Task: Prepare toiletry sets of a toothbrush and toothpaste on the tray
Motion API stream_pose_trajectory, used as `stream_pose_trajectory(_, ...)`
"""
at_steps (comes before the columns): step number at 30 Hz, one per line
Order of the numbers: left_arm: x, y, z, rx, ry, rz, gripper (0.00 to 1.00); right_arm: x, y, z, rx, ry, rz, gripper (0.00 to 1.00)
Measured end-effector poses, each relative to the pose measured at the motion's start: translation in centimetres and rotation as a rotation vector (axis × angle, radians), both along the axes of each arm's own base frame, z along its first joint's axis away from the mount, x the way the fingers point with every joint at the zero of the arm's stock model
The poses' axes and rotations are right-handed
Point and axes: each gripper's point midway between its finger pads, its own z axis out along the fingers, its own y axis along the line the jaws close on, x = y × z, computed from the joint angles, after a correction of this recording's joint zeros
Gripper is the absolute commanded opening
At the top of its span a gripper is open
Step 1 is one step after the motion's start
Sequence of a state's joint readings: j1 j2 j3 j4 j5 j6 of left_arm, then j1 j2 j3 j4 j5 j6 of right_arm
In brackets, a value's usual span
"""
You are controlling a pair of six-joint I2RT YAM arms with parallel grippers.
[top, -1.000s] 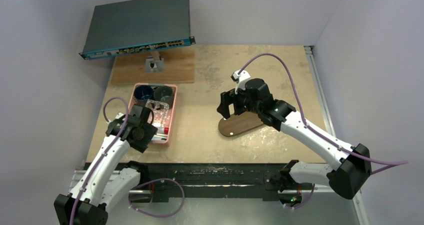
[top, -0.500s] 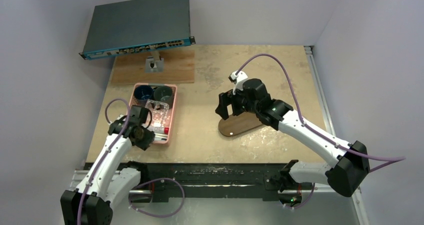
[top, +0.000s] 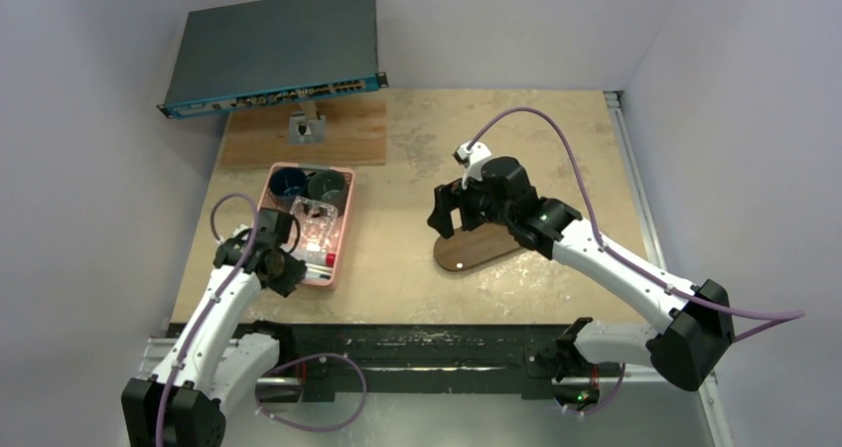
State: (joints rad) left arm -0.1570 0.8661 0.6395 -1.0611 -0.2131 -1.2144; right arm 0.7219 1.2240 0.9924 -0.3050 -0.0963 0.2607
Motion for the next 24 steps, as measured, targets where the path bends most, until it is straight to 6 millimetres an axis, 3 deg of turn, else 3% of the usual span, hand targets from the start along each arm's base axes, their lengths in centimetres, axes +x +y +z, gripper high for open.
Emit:
stream_pose_trajectory(15, 1.3, -1.4, 1.3, -0.012, -0.049, -0.307, 0.00, -0.4, -0.4, -0.4, -0.019, 0.016, -0.002, 0.88)
stream_pose_trajectory(24, 3.1, -3.3, 1.2, -0.068, -0.062, -0.473, 0.00, -0.8, -0.8, 0.9, -0.001, -0.010, -0.007, 0.88)
